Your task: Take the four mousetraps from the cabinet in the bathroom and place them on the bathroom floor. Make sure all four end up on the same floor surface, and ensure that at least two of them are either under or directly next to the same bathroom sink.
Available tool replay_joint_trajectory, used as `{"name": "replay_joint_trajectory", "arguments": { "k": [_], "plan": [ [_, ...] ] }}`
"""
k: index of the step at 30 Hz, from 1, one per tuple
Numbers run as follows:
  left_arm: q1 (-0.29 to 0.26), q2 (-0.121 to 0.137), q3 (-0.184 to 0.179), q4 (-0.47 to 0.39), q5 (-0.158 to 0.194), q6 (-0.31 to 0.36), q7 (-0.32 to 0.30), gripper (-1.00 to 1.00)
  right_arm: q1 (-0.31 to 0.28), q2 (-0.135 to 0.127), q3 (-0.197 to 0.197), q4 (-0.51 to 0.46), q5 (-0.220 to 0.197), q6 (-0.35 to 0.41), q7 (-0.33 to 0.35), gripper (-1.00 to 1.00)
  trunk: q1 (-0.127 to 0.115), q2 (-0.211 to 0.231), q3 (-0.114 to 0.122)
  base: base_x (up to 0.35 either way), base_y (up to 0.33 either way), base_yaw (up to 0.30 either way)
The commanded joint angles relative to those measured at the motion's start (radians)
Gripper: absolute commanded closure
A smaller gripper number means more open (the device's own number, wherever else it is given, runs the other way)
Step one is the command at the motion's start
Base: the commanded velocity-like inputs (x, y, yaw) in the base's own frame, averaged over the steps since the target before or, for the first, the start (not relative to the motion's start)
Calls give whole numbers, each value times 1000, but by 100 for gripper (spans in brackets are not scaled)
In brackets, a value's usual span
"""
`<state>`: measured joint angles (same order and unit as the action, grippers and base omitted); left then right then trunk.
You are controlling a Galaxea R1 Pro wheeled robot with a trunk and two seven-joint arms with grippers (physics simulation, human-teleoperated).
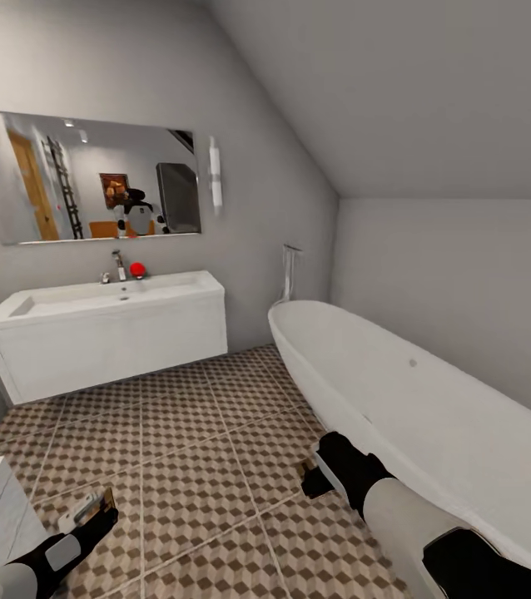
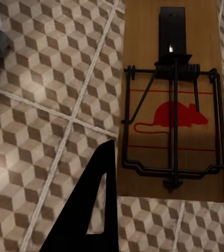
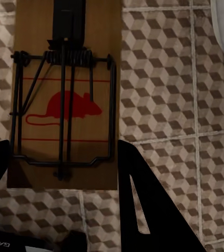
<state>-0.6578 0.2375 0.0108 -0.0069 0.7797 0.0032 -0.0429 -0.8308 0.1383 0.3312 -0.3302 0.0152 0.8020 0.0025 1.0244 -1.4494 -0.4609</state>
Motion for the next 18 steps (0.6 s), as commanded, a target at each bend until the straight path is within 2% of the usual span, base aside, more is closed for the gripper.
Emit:
{"name": "replay_joint_trajectory", "arguments": {
  "k": [1,10,18],
  "plan": [
    [-1,0,1,1,3,0,-3,100,-1,0,4,-1,-1,5,1,100,1,-1,-1,322,0,0],
    [-1,1,1,1,7,0,-3,100,-1,0,5,-1,-1,4,0,100,1,-1,-1,322,0,16],
    [-1,2,1,1,9,-2,-3,100,-1,0,5,-1,0,3,-1,100,1,-1,-1,322,0,222]
  ]
}}
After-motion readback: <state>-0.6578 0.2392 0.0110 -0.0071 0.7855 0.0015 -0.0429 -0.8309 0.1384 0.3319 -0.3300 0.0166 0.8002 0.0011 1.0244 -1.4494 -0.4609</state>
